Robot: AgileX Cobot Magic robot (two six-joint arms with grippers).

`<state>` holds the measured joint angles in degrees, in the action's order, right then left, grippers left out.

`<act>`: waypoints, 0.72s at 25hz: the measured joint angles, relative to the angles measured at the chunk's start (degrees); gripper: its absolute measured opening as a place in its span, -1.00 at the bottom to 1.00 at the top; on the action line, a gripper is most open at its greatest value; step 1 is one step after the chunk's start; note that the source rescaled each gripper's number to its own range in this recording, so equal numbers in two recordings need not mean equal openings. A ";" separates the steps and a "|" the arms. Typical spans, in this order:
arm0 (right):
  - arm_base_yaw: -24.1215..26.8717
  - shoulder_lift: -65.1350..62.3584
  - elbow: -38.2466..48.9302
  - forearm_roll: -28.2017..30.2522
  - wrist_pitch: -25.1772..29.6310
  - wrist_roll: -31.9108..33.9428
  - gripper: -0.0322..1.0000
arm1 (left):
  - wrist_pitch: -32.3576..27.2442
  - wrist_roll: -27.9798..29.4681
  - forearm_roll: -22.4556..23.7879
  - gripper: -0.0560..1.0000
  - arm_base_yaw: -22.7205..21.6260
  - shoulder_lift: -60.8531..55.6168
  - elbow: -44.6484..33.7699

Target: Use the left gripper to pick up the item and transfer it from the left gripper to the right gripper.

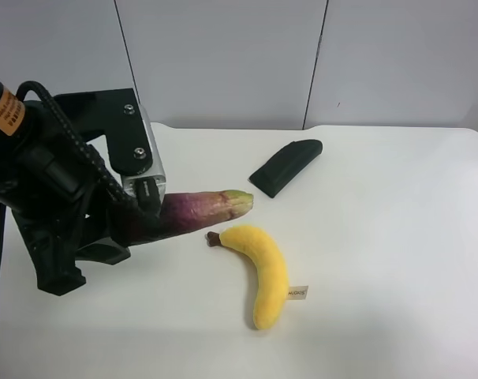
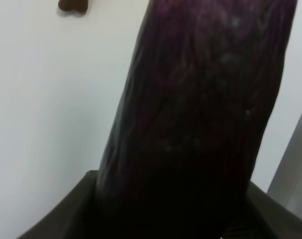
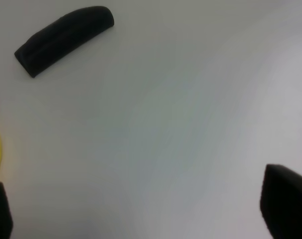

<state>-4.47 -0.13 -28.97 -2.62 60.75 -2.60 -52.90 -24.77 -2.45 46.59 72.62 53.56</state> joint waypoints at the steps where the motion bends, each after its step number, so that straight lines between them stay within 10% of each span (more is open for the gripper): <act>1: 0.00 0.00 0.00 0.00 0.00 0.00 1.00 | 0.00 -0.81 0.00 -0.89 0.00 0.00 0.00; 18: 0.00 0.89 -0.06 -2.47 0.00 1.57 1.00 | 1.33 -3.97 0.00 -0.89 0.00 0.00 0.00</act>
<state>-4.47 0.76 -29.03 -5.09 60.75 -1.04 -51.57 -28.75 -2.45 46.59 72.62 53.56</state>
